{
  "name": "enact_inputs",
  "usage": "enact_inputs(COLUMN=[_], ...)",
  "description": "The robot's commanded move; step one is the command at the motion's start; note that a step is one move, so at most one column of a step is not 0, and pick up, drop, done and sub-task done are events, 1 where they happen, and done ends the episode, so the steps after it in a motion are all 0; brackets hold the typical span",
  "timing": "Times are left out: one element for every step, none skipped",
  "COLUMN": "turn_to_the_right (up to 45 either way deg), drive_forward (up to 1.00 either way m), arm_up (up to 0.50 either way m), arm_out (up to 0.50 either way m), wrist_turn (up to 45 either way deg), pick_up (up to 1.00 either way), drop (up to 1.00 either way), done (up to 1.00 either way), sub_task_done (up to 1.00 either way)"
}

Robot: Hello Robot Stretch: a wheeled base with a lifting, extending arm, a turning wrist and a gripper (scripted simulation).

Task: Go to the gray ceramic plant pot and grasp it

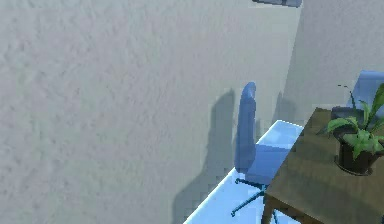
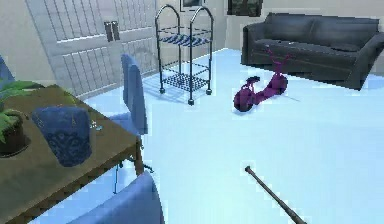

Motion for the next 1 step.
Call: enact_inputs(turn_to_the_right=[0.0], drive_forward=[0.45], arm_up=[0.00], arm_out=[0.00], wrist_turn=[0.0], pick_up=[0.00], drop=[0.00], done=[0.00], sub_task_done=[0.00])
